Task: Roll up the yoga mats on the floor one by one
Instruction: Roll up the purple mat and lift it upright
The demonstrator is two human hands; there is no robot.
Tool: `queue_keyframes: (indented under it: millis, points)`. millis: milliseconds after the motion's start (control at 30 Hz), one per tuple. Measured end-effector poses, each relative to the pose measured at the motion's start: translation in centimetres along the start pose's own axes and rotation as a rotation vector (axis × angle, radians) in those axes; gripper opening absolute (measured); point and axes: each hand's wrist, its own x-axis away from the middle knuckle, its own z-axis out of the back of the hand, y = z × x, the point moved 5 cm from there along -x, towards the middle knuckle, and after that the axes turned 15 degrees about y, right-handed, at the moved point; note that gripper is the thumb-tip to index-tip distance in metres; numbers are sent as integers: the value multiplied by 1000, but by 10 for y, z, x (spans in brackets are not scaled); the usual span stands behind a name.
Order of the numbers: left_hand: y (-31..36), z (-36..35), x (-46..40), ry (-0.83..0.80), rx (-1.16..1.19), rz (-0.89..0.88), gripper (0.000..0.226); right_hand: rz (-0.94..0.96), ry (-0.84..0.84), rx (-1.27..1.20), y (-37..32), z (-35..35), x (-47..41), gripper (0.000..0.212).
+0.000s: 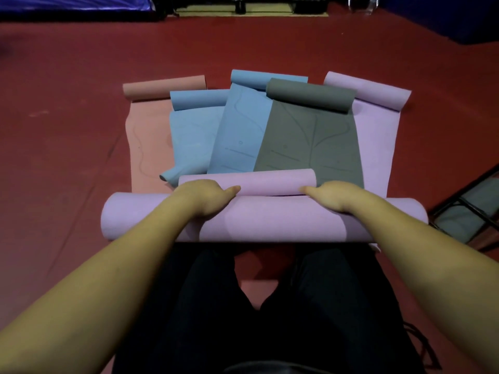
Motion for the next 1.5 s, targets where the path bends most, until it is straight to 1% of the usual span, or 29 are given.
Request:
queue_keyframes:
  millis: [67, 167, 300, 333, 400, 467, 533, 600, 633, 700, 767, 867, 933, 1033, 1100, 1133, 1200, 1333, 1433, 1500]
  points:
    - [-2, 0, -10, -43, 34, 37, 80, 22, 104, -23, 0, 5, -3, 67]
    - [-4, -1, -21, -97, 125, 86, 76, 65, 250, -37, 0, 10, 5, 64]
    - [-8, -6, -38, -206, 248, 158, 73, 134, 375, 69, 0, 3, 21, 60]
    - [-9, -8, -41, -240, 273, 164, 72, 147, 410, 111, 0, 0, 25, 62]
    - [-8, -12, -49, -312, 305, 192, 66, 156, 471, 170, 1, -6, 32, 77]
    - [-5, -13, -50, -384, 294, 219, 50, 147, 497, 179, 1, -10, 36, 90]
    - [-2, -15, -53, -436, 305, 219, 42, 122, 508, 171, 2, -10, 31, 92]
    - [-2, -18, -54, -443, 329, 208, 41, 102, 523, 173, 0, -10, 26, 89]
    - [-2, -17, -55, -409, 329, 208, 43, 99, 522, 183, 0, -10, 23, 84]
    - [-4, -12, -61, -259, 268, 168, 56, 102, 500, 182, -2, -12, 17, 68]
    - [-3, -5, -63, -90, 177, 108, 56, 104, 472, 145, -2, -12, 9, 59]
    - [-3, 2, -60, 180, 122, 57, 44, 97, 443, 117, -1, -11, 2, 60]
    - [-5, 7, -52, 343, 124, 67, 43, 94, 438, 113, 0, -12, 1, 61]
    - [-9, 1, -36, 492, 142, 89, 47, 77, 415, 111, 2, -12, -3, 64]
    - [-11, -9, -21, 597, 137, 52, 56, 49, 371, 93, 4, -13, -8, 68]
    - [-10, -16, -14, 617, 92, 22, 61, 38, 348, 82, 4, -13, -11, 69]
    - [-10, -28, -4, 604, -2, -27, 66, 34, 314, 70, 4, -12, -15, 72]
    - [-10, -26, -6, 537, -58, -20, 74, 48, 245, 66, -2, -8, -20, 76]
    - [-8, -20, -15, 487, -59, -10, 61, 30, 193, 51, -5, -3, -22, 73]
    - [-8, -15, -18, 480, -50, -12, 57, 25, 185, 42, -6, 3, -21, 72]
